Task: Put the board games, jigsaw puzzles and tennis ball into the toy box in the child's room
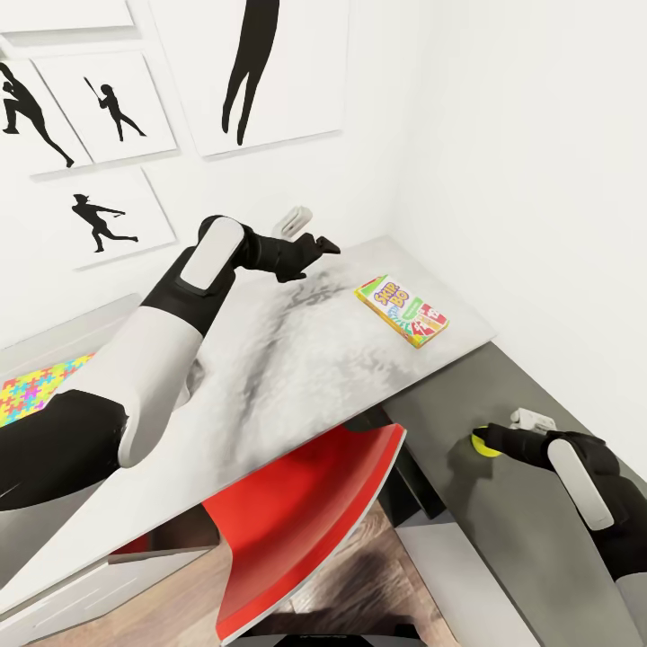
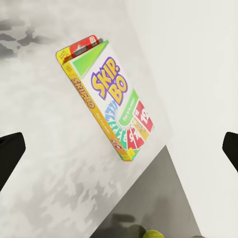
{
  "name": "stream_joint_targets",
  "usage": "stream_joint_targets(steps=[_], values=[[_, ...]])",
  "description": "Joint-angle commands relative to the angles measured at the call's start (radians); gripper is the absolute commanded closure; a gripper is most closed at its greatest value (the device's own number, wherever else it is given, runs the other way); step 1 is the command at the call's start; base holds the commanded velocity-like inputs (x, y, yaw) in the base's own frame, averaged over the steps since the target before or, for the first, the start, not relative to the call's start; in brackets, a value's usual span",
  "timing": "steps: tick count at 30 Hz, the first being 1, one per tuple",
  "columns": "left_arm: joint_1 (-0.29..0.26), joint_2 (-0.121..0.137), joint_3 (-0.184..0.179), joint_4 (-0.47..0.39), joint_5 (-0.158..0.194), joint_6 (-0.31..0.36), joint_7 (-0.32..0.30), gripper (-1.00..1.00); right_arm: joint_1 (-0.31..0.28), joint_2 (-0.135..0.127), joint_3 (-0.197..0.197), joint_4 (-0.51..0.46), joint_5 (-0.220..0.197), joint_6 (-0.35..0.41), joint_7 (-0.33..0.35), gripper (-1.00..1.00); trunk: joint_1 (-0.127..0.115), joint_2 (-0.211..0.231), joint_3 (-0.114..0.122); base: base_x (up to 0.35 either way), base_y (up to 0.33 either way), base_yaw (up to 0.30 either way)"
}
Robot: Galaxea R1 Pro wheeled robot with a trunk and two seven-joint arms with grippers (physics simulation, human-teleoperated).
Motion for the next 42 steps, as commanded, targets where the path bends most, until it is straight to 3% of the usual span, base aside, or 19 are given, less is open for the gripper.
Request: stream_joint_targets(steps=[1,19,22,26,31,35,42], values=[[-0.001,0.000,-0.001,-0.001,0.011,0.000,0.010,-1.00,-0.001,0.000,0.000,-0.002,-0.011,0.004,-0.010,1.00,0.001,-0.002,-0.002,0.000,0.000,0.000],[0.004,0.000,0.000,-0.017,0.012,0.000,0.008,-1.00,0.001,-0.005,-0.003,-0.028,-0.014,0.031,-0.008,1.00,0.001,-0.002,-0.002,0.000,0.000,0.000],[0.006,0.000,0.000,-0.025,0.013,0.000,0.007,-1.00,0.009,-0.013,-0.007,-0.090,-0.018,0.056,-0.001,1.00,0.001,-0.002,-0.002,0.000,0.000,0.000],[0.008,0.000,0.001,-0.054,0.023,0.001,0.007,-1.00,0.074,-0.017,-0.025,-0.246,-0.022,0.128,0.017,1.00,0.001,-0.002,-0.002,0.000,0.000,0.000],[0.011,0.005,0.000,-0.109,0.089,0.002,0.009,-1.00,0.123,-0.020,-0.075,-0.345,-0.025,0.172,0.084,1.00,0.001,-0.002,-0.002,0.000,0.000,0.000],[0.017,0.007,-0.001,-0.154,0.130,0.002,0.010,-1.00,0.090,-0.033,-0.095,-0.369,-0.026,0.188,0.143,1.00,0.001,-0.002,-0.002,0.000,0.000,0.000],[0.046,0.010,0.000,-0.202,0.164,0.001,0.013,-1.00,-0.002,-0.115,-0.146,-0.388,-0.027,0.188,0.284,1.00,0.001,-0.002,-0.002,0.000,0.000,0.003]])
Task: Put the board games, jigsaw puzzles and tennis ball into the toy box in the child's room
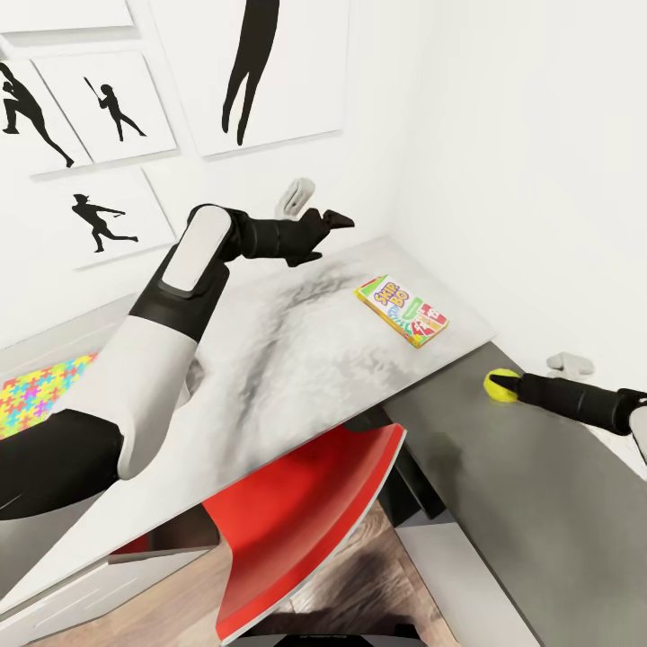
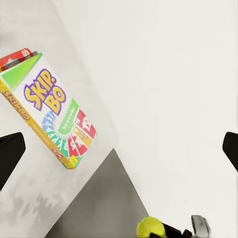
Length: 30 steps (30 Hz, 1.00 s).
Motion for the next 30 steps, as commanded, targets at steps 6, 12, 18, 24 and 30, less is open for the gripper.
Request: stream_joint_targets(steps=[6,12,18,24,30], values=[[0.009,-0.001,0.000,-0.010,0.018,-0.001,0.011,-1.00,-0.083,-0.048,-0.017,-0.004,0.010,0.005,0.119,1.00,0.001,-0.002,-0.002,0.000,0.000,0.112],[0.013,-0.002,0.000,-0.056,0.026,-0.001,0.013,-1.00,-0.204,-0.097,-0.021,-0.005,-0.024,0.005,0.172,1.00,0.001,-0.002,-0.002,0.000,0.000,0.237],[0.014,-0.001,0.002,-0.121,0.031,0.000,0.064,-1.00,-0.290,-0.114,-0.019,-0.005,-0.092,0.005,0.184,1.00,0.001,-0.002,-0.002,0.000,0.000,0.277],[0.015,-0.002,0.003,-0.215,0.094,0.000,0.183,-1.00,-0.355,-0.111,-0.001,-0.004,-0.136,0.005,0.184,1.00,0.001,-0.002,-0.002,0.000,0.000,0.290],[0.025,0.003,0.004,-0.278,0.191,-0.002,0.292,-1.00,-0.375,-0.107,0.029,-0.002,-0.147,0.005,0.180,1.00,0.001,-0.002,-0.002,0.000,0.000,0.294]])
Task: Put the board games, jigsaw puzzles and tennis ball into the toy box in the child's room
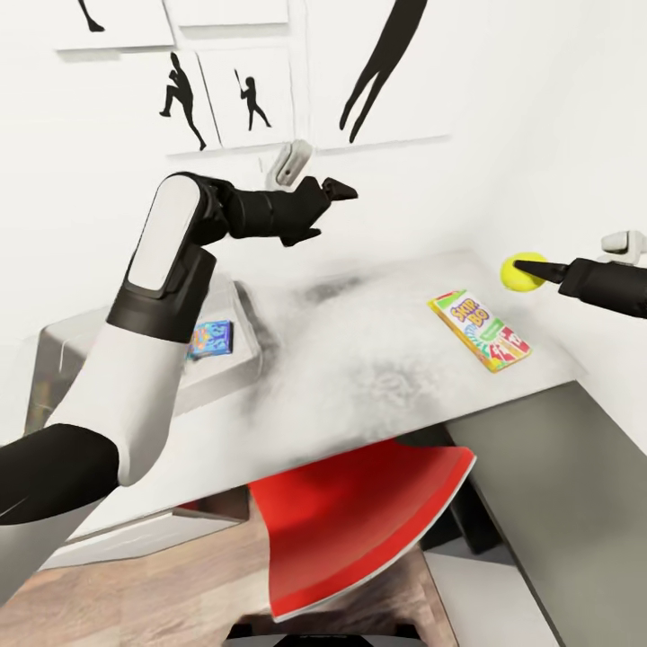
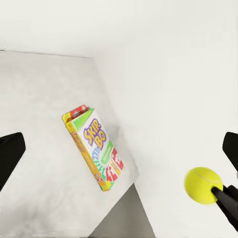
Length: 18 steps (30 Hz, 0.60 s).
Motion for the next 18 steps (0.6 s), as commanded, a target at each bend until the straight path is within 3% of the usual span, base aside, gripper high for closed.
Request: stream_joint_targets(steps=[1,8,15,17,18], values=[[0.001,0.000,0.000,-0.011,0.023,-0.001,0.029,-1.00,-0.003,0.001,0.003,0.002,0.008,0.004,0.010,1.00,0.001,-0.002,-0.002,0.000,0.000,0.294],[0.008,0.004,0.007,-0.064,0.062,-0.002,0.083,-1.00,-0.024,0.012,0.015,0.024,0.006,0.004,0.000,1.00,0.001,-0.002,-0.002,0.000,0.000,0.295],[0.010,0.009,0.053,-0.117,0.073,0.002,0.103,-1.00,-0.058,0.050,0.025,0.054,0.005,0.004,-0.026,1.00,0.001,-0.002,-0.002,0.000,0.000,0.295],[0.012,0.018,0.064,-0.141,0.078,0.003,0.116,-1.00,-0.069,0.064,0.041,0.065,0.005,0.004,-0.038,1.00,0.001,-0.002,-0.002,0.000,0.000,0.295],[0.016,0.032,0.071,-0.160,0.093,0.004,0.136,-1.00,-0.086,0.082,0.068,0.081,0.005,0.004,-0.054,1.00,0.001,-0.002,-0.002,0.000,0.000,0.295]])
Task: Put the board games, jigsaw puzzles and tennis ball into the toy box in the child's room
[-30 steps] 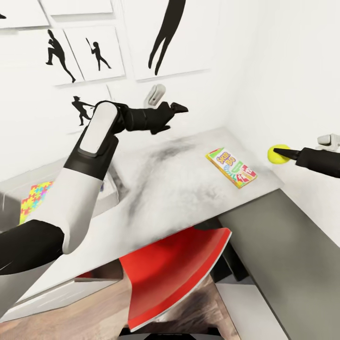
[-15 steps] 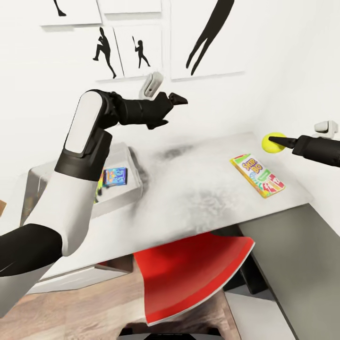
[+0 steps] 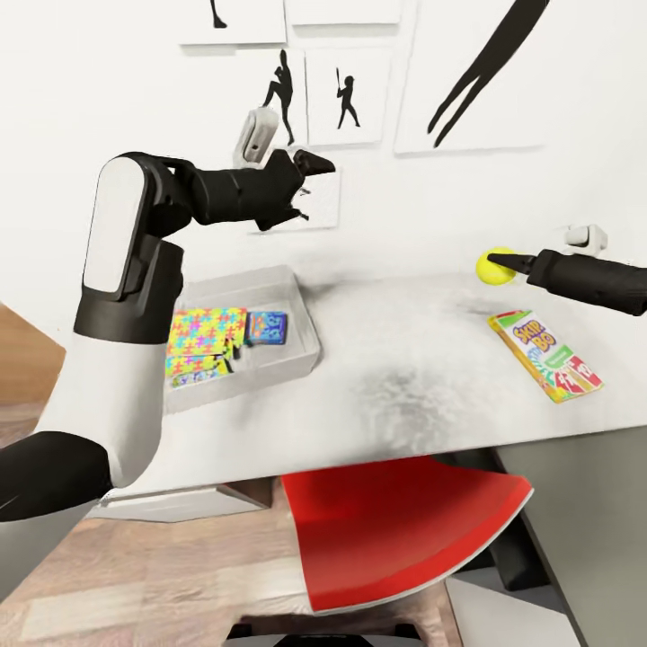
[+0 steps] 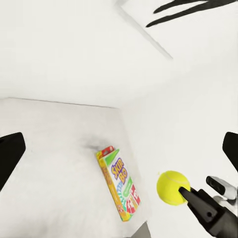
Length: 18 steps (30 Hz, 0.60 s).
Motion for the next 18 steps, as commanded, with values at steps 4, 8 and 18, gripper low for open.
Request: stream_joint_targets(steps=[4,8,18], values=[[0.005,0.053,0.007,-0.026,0.079,0.000,0.052,-1.00,-0.034,0.047,0.064,0.045,0.012,0.004,-0.046,1.00,0.000,-0.002,-0.002,0.000,0.000,0.295],[0.008,0.121,0.005,-0.051,0.143,0.000,0.081,-1.00,-0.063,0.099,0.102,0.080,0.012,0.004,-0.108,1.00,0.000,-0.002,-0.002,0.000,0.000,0.295],[0.071,0.263,0.001,-0.110,0.213,0.000,0.102,-1.00,-0.095,0.174,0.172,0.118,0.018,0.004,-0.165,1.00,0.000,-0.002,-0.002,0.000,0.000,0.295]])
